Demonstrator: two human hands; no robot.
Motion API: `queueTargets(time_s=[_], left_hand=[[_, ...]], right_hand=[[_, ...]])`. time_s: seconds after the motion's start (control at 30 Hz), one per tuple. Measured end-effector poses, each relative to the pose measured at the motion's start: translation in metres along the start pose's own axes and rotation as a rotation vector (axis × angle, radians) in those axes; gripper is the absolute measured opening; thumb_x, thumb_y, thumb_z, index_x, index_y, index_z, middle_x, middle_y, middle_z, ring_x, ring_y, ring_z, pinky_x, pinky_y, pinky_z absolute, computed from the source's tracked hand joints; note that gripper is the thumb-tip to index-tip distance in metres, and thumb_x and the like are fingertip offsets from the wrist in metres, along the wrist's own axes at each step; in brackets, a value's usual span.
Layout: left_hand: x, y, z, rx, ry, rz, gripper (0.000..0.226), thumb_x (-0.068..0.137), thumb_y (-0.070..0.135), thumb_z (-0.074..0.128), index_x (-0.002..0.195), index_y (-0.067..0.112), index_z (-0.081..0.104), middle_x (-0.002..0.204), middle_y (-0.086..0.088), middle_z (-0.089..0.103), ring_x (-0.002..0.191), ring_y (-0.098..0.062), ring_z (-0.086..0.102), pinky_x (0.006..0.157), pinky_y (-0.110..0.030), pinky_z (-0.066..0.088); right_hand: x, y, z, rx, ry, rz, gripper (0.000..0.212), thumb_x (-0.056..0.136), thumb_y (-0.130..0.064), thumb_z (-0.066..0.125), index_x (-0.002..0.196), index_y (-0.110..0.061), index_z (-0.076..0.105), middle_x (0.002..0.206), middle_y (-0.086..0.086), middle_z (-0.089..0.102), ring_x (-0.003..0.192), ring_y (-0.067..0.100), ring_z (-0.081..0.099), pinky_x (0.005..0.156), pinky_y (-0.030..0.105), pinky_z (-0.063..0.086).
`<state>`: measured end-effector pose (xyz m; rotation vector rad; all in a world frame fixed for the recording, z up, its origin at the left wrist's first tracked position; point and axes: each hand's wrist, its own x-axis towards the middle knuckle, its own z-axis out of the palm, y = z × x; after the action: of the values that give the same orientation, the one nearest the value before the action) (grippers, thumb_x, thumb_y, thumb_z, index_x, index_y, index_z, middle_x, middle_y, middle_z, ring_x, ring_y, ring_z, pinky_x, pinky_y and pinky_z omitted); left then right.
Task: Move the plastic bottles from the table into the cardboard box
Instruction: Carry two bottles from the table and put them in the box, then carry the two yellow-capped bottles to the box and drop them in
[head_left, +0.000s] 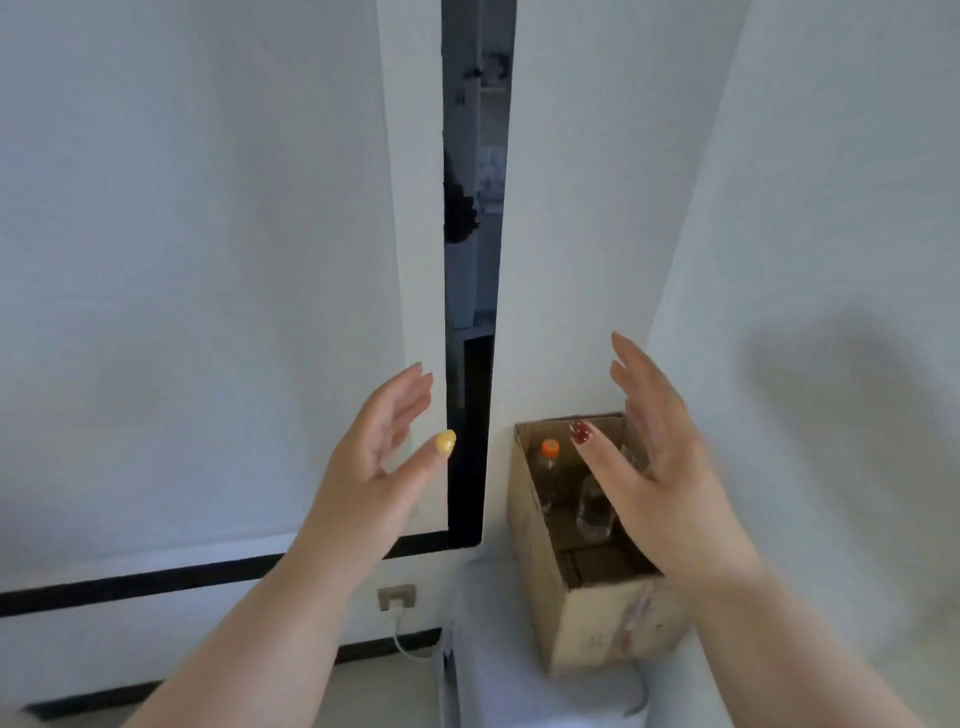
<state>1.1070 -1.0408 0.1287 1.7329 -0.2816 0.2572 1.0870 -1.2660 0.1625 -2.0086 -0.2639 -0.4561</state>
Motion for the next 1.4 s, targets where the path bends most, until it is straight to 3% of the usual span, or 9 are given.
queueTargets(time_s=[0.13, 0.27, 0.43, 0.7, 0.83, 0.9, 1.2, 1.4], left_hand=[[-0.084, 0.054, -0.038, -0.276, -0.044, 0.022, 0.066, 0.079, 0.052, 0.061, 0.141, 0.041, 0.043, 0.144, 0.019, 0.054, 0.135, -0.002, 0.048, 0.117, -0.040, 0.032], [-0.158, 0.108, -0.067, -0.365, -0.098, 0.076, 0.088, 0.070, 0.071, 0.068, 0.147, 0.043, 0.036, 0.152, 0.018, 0.046, 0.140, -0.007, 0.044, 0.119, -0.046, 0.027], [-0.246, 0.157, -0.094, -0.526, -0.139, 0.135, 0.103, 0.064, 0.070, 0.074, 0.151, 0.041, 0.029, 0.156, 0.011, 0.042, 0.143, -0.017, 0.043, 0.115, -0.051, 0.031], [-0.439, 0.223, -0.104, -0.746, -0.084, 0.169, 0.091, 0.075, 0.069, 0.063, 0.153, 0.032, 0.033, 0.156, -0.002, 0.044, 0.143, -0.028, 0.042, 0.113, -0.054, 0.029], [-0.533, 0.266, -0.108, -0.912, -0.015, 0.105, 0.079, 0.083, 0.071, 0.038, 0.150, 0.027, 0.041, 0.152, -0.007, 0.049, 0.141, -0.032, 0.044, 0.116, -0.056, 0.025], [-0.571, 0.285, -0.115, -0.987, 0.010, 0.070, 0.081, 0.082, 0.072, 0.035, 0.148, 0.025, 0.044, 0.150, -0.010, 0.051, 0.140, -0.033, 0.045, 0.116, -0.057, 0.024], [-0.727, 0.346, -0.207, -0.994, 0.129, 0.086, 0.081, 0.086, 0.074, 0.029, 0.147, 0.024, 0.045, 0.150, -0.010, 0.051, 0.138, -0.034, 0.048, 0.116, -0.056, 0.026], [-0.863, 0.372, -0.320, -0.801, 0.256, 0.194, 0.077, 0.086, 0.068, 0.033, 0.148, 0.024, 0.045, 0.150, -0.009, 0.051, 0.139, -0.031, 0.048, 0.116, -0.054, 0.026]], right_hand=[[-0.084, -0.070, 0.004, 0.304, -0.007, -0.049, 0.074, 0.086, -0.047, 0.060, 0.148, -0.049, 0.021, 0.157, -0.029, 0.027, 0.143, -0.004, 0.032, 0.121, 0.042, 0.027], [-0.155, -0.133, -0.005, 0.422, -0.081, -0.081, 0.092, 0.071, -0.070, 0.066, 0.147, -0.058, 0.015, 0.158, -0.031, 0.022, 0.144, -0.004, 0.030, 0.119, 0.041, 0.029], [-0.235, -0.190, -0.020, 0.553, -0.142, -0.132, 0.098, 0.065, -0.070, 0.073, 0.146, -0.060, 0.017, 0.158, -0.028, 0.026, 0.144, 0.005, 0.034, 0.116, 0.058, 0.029], [-0.400, -0.262, -0.044, 0.744, -0.236, -0.173, 0.096, 0.071, -0.060, 0.076, 0.149, -0.052, 0.021, 0.156, -0.009, 0.039, 0.143, 0.019, 0.041, 0.114, 0.057, 0.031], [-0.479, -0.308, -0.050, 0.879, -0.256, -0.151, 0.094, 0.071, -0.059, 0.076, 0.150, -0.046, 0.026, 0.155, 0.002, 0.043, 0.141, 0.028, 0.043, 0.111, 0.062, 0.033], [-0.512, -0.332, -0.050, 0.943, -0.258, -0.135, 0.090, 0.071, -0.061, 0.074, 0.148, -0.046, 0.031, 0.154, 0.005, 0.044, 0.140, 0.032, 0.044, 0.110, 0.063, 0.034], [-0.640, -0.461, -0.009, 1.109, -0.364, -0.159, 0.085, 0.077, -0.057, 0.070, 0.151, -0.037, 0.032, 0.153, 0.008, 0.045, 0.139, 0.036, 0.044, 0.107, 0.058, 0.038], [-0.746, -0.556, 0.069, 1.109, -0.429, -0.234, 0.082, 0.080, -0.054, 0.069, 0.151, -0.034, 0.033, 0.152, 0.011, 0.046, 0.139, 0.037, 0.044, 0.108, 0.057, 0.037]])
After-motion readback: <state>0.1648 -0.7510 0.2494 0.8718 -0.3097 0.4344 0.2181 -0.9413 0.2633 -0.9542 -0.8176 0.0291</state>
